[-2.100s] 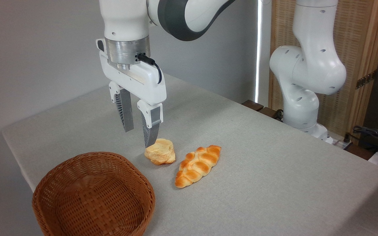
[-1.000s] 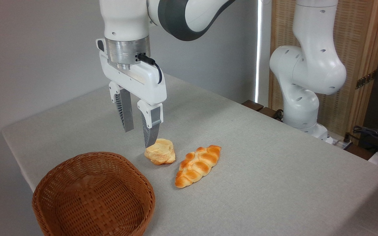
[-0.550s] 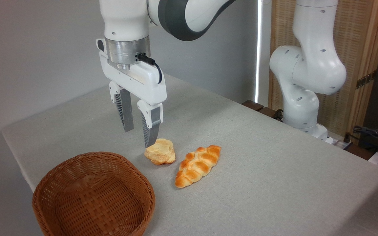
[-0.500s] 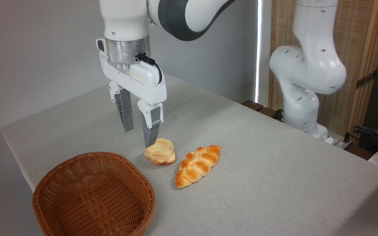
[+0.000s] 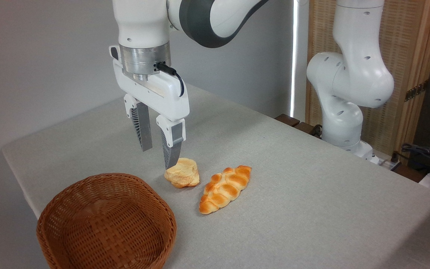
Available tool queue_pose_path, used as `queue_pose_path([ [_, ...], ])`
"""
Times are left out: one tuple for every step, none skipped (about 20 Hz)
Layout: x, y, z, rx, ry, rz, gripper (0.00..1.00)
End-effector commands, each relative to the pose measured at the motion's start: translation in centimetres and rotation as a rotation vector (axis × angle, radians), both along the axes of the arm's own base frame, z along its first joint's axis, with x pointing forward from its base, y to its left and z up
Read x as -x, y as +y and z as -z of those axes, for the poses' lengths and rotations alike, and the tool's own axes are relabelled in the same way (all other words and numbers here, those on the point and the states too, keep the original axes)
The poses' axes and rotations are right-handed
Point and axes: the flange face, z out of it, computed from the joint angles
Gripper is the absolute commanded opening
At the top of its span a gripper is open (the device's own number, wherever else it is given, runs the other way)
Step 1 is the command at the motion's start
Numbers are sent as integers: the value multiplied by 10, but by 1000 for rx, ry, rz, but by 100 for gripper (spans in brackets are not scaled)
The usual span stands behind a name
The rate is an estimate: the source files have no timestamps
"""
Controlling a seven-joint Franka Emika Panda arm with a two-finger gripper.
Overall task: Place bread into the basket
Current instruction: 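Lower the open gripper around the round bun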
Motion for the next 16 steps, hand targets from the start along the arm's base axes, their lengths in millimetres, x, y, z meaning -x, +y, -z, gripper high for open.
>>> queue_pose_path([
  [-6,1,1,-5,-4,4,100],
  [-6,1,3,-5,-1,4,100],
  [-7,1,5,-6,3,4,100],
  [-6,-1,8,-9,12,11,100],
  [-5,-2,10,-10,20,13,100],
  [-4,-4,13,-10,26,16,100],
  [-3,-4,18,-12,35,17,100],
  [1,-5,27,-15,54,20,100],
  [4,-8,36,-17,69,28,100],
  [8,-12,44,-20,86,40,100],
  [10,-15,49,-22,96,51,100],
  [13,-15,55,-24,106,66,100],
  [15,-16,63,-25,119,75,100],
  [18,-19,67,-27,128,84,100],
  [21,-26,70,-29,134,96,100],
  [21,-28,71,-26,136,100,100],
])
